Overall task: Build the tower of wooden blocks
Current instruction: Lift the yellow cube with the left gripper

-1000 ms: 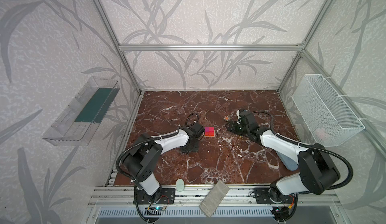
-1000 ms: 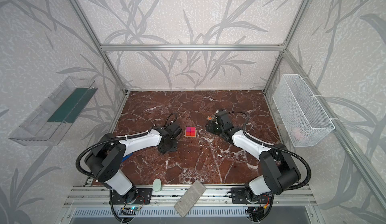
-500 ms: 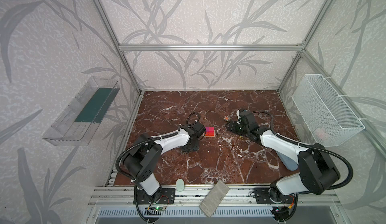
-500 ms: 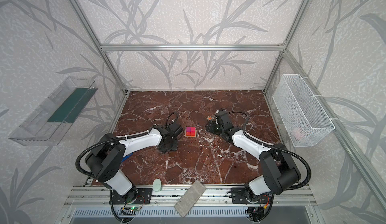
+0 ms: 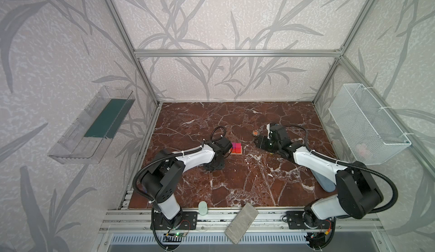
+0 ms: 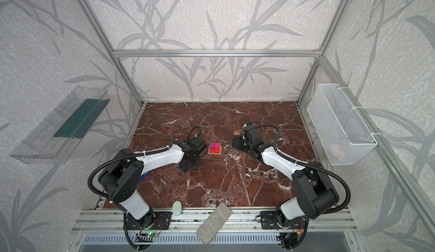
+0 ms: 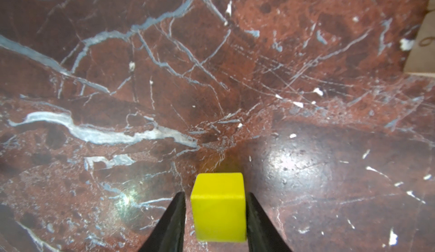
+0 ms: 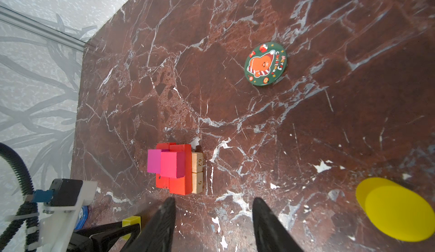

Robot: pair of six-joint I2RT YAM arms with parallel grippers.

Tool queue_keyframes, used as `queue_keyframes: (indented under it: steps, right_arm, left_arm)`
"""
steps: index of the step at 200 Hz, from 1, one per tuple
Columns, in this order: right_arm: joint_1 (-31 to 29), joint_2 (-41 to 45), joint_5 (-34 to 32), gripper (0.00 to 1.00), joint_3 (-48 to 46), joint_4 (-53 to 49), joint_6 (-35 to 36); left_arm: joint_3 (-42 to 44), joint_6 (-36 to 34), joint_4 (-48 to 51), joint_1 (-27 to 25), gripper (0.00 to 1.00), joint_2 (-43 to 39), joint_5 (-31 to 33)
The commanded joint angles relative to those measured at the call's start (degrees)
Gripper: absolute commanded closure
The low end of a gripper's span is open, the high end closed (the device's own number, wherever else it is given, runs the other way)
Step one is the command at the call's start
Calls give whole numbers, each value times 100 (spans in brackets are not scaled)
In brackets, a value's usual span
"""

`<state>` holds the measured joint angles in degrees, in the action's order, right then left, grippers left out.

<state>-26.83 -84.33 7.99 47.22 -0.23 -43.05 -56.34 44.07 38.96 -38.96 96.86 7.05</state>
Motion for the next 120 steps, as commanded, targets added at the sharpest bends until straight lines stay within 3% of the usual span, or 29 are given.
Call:
queue_keyframes:
  steps: [1,44,120]
  right_arm:
    - [28,-19,-8,46,-7,41,32]
    - [21,-47,1,46,2,47,40]
    - [20,-12,1,46,-11,41,42]
  left_arm:
    - [-138,-4,109,-28,59,69,173]
    - [-141,-21,77,-30,64,132,150]
    - [-146,-2,123,-29,62,-71,194]
